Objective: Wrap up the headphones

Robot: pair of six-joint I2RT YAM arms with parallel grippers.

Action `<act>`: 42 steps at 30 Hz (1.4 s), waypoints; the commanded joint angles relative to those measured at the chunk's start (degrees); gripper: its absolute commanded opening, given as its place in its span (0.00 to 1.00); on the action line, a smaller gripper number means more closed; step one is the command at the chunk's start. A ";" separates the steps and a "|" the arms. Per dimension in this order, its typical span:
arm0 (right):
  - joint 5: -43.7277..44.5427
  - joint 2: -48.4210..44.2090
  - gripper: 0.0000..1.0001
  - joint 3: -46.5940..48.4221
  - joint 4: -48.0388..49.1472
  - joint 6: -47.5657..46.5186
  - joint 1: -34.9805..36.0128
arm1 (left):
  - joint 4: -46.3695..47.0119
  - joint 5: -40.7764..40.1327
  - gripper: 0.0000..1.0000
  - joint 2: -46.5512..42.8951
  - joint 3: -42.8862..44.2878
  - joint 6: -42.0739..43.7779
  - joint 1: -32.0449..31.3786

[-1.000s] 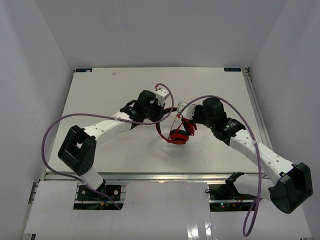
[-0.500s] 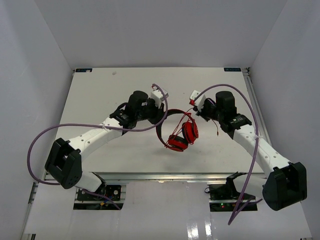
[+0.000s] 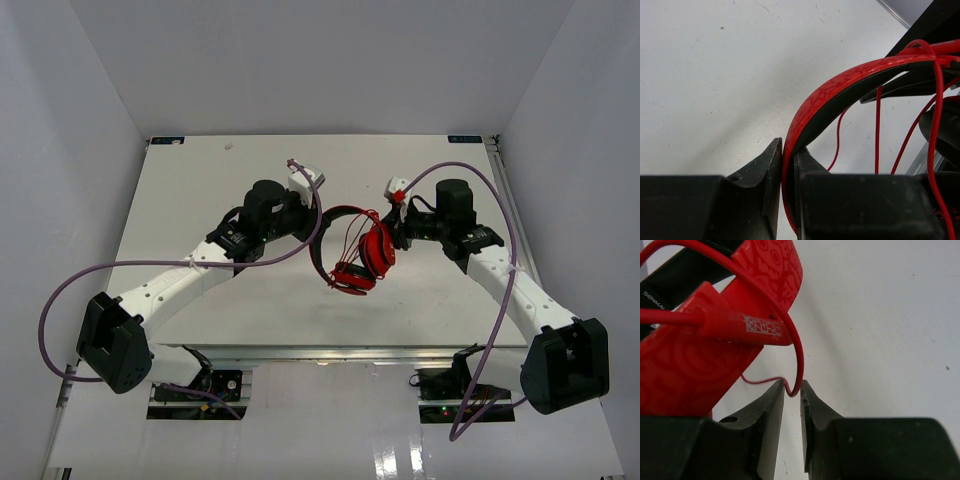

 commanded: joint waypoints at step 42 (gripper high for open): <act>-22.14 13.57 0.08 -14.75 39.88 36.75 -1.52 | 4.69 -32.45 0.00 0.02 -0.36 -36.91 0.15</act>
